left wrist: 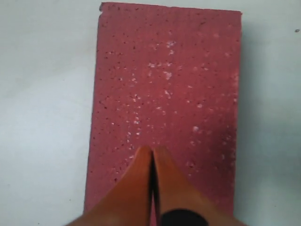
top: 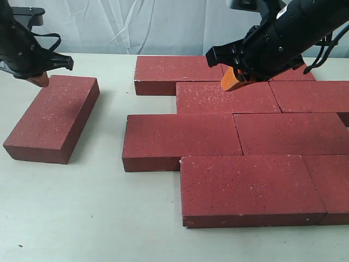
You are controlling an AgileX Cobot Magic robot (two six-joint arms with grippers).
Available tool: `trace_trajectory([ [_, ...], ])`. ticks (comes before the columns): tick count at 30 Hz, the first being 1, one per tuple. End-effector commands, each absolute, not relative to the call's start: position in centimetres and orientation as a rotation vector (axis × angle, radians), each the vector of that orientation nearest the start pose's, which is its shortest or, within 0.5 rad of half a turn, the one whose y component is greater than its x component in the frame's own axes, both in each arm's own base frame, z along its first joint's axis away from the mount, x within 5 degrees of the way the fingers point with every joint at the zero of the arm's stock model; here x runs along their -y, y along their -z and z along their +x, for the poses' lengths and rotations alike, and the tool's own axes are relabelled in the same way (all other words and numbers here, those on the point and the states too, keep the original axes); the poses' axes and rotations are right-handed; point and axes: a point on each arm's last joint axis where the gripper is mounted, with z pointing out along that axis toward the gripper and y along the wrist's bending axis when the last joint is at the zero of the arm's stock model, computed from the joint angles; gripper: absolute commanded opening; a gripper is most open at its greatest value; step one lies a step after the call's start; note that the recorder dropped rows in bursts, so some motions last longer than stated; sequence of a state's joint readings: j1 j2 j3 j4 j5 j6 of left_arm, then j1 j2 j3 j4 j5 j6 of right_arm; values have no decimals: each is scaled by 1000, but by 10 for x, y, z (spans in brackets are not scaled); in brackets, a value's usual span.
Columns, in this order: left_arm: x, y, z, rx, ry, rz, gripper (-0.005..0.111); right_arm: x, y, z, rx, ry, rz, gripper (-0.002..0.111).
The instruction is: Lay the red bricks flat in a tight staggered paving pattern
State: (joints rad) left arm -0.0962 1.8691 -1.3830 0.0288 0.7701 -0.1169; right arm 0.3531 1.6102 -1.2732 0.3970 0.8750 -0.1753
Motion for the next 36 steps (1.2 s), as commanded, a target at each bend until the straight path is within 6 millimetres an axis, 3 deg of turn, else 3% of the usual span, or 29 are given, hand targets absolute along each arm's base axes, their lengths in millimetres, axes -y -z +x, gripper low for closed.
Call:
trace_trajectory([
  [1, 24, -205, 398, -2771, 29, -48, 0, -141, -287, 307, -2644, -542, -469, -1],
  [7, 27, -175, 405, -2820, 59, -5, 0, -141, -287, 307, -2644, -542, -469, -1],
  [16, 37, -152, 409, -2847, 178, 196, 0, -141, -287, 307, -2644, -542, -469, -1],
  [19, 46, -143, 405, -2859, 318, 386, 0, -141, -287, 307, -2644, -542, -469, -1],
  [25, 56, -143, 393, -2827, 490, 817, 0, -141, -287, 307, -2644, -542, -469, -1],
  [30, 55, -142, 391, -2706, 455, 1142, 0, -141, -287, 307, -2644, -542, -469, -1],
  [36, 58, -170, 393, -2636, 444, 1022, 0, -141, -287, 306, -2646, -542, -470, -1],
])
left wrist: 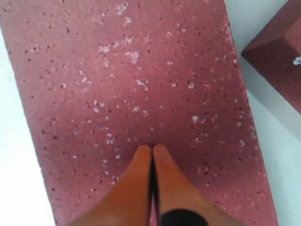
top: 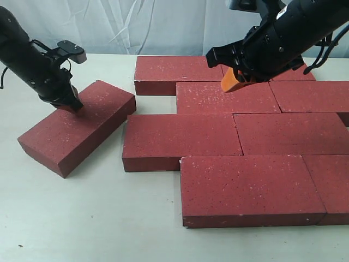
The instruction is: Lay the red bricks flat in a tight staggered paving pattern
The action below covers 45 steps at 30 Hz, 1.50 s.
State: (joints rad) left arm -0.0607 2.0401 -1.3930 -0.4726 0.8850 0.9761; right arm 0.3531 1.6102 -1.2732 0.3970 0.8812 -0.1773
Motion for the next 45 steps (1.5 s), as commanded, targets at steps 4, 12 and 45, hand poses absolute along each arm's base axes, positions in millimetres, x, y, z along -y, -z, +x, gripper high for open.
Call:
trace_trajectory([
  [4, 59, -206, 388, -2579, 422, 963, 0, -141, -287, 306, -2645, -542, -473, -1],
  [12, 69, -258, 364, -2543, 636, 835, 0, -141, -287, 306, -2645, -542, -473, -1],
  [45, 80, -142, 329, -3020, -10, 1120, 0, -142, -287, 307, -2640, -544, -472, -1],
])
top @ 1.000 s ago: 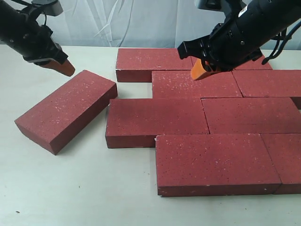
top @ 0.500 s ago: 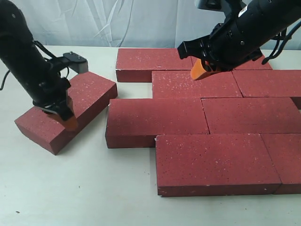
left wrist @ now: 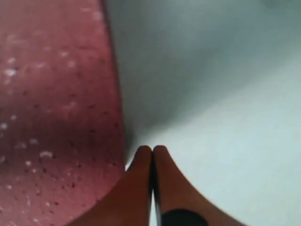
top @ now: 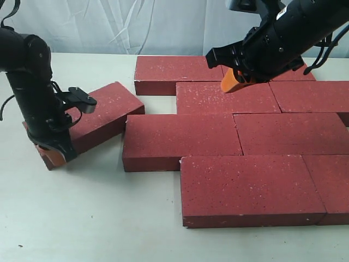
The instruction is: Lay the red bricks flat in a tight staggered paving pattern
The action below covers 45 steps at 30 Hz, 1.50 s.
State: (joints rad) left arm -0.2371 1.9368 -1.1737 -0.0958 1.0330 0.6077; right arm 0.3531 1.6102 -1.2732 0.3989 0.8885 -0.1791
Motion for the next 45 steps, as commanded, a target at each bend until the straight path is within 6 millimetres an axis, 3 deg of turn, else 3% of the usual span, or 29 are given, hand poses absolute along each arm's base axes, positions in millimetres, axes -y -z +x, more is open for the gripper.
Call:
trace_trajectory([
  [1, 78, -142, 332, -3012, -47, 1095, 0, -142, -287, 307, -2640, -544, -472, -1],
  [6, 70, -142, 341, -2972, -157, 970, 0, -142, -287, 307, -2640, -544, -472, -1],
  [14, 33, -145, 367, -2814, -159, 735, 0, -141, -287, 307, -2641, -534, -477, -1],
  [26, 33, -149, 369, -2794, -116, 670, 0, -141, -287, 307, -2641, -531, -478, -1],
  [32, 36, -171, 367, -2773, -57, 598, 0, -141, -287, 307, -2641, -531, -478, -1],
  [40, 39, -219, 358, -2643, -8, 510, 0, -141, -287, 307, -2641, -531, -478, -1],
  [45, 39, -234, 352, -2622, 46, 451, 0, -141, -287, 307, -2642, -532, -479, -1],
])
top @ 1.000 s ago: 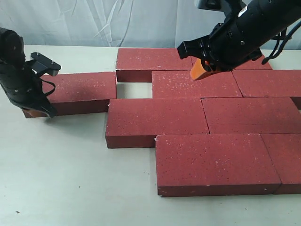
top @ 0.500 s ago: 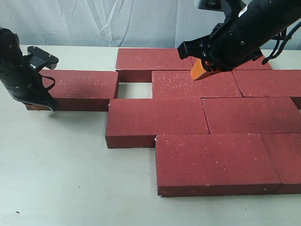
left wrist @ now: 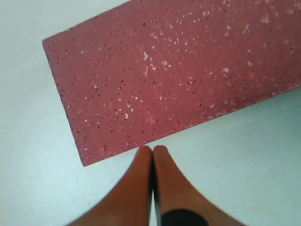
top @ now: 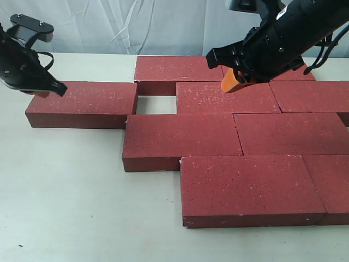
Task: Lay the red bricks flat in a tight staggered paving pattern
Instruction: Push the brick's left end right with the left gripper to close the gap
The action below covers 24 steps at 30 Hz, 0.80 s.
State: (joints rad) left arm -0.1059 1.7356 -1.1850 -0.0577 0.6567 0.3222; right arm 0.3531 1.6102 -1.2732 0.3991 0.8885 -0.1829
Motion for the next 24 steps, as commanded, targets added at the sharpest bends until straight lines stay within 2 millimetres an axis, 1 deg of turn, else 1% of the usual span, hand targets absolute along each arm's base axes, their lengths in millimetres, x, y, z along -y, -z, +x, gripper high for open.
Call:
trace_trajectory([
  [1, 38, -235, 352, -2621, 57, 434, 0, -141, -287, 307, -2642, -532, -479, -1],
  [7, 22, -231, 352, -2666, 70, 360, 0, -141, -287, 306, -2646, -535, -479, -1],
  [12, 8, -227, 356, -2672, 152, 205, 0, -141, -287, 306, -2646, -532, -481, -1],
  [13, 0, -226, 358, -2662, 165, 150, 0, -141, -287, 306, -2646, -532, -481, -1],
  [16, -13, -222, 361, -2650, 149, 91, 0, -141, -287, 306, -2646, -532, -481, -1],
  [18, -21, -220, 366, -2655, 148, 59, 0, -141, -287, 306, -2646, -532, -481, -1],
  [21, -28, -214, 380, -2654, 146, 33, 0, -141, -287, 306, -2646, -532, -481, -1],
  [24, -37, -200, 394, -2670, 134, 18, 0, -141, -287, 306, -2646, -532, -481, -1],
])
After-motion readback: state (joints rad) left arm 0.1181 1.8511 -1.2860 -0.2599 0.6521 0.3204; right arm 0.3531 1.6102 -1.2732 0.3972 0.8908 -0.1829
